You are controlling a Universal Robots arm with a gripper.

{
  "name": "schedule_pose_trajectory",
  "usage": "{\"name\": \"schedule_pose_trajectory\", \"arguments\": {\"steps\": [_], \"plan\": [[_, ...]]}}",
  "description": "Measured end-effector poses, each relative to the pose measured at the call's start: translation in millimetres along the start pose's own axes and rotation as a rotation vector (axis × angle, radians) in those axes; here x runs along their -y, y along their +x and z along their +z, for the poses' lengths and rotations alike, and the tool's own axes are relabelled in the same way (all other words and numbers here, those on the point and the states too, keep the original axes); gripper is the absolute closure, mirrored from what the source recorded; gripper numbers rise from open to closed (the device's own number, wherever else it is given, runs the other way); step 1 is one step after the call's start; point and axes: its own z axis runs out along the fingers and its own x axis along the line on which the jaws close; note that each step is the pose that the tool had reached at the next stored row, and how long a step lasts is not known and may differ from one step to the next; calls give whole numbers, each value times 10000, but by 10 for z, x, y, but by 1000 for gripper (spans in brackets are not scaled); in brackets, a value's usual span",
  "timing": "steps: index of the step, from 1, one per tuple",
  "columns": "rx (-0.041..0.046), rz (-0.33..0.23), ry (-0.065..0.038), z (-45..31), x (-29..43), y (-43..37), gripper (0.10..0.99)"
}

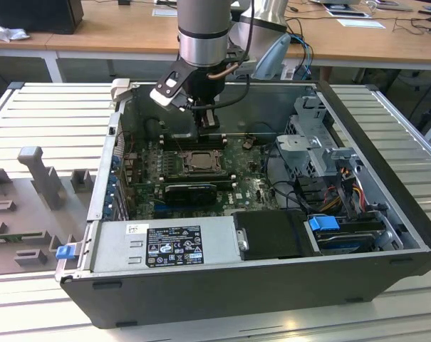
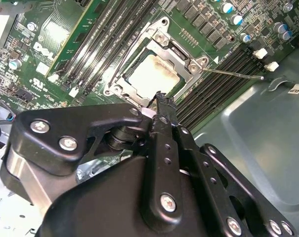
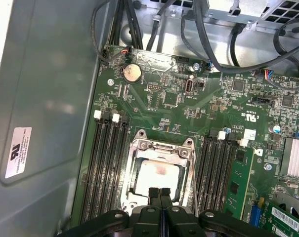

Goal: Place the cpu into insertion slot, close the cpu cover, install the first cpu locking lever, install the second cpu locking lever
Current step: 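Install the first cpu locking lever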

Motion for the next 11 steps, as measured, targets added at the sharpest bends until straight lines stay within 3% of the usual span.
{"name": "schedule_pose_trajectory", "arguments": {"steps": [8,11], "plan": [[-12,-234,4,-11,-1,0,980],[-33,-797,21,-13,-1,0,980]]}}
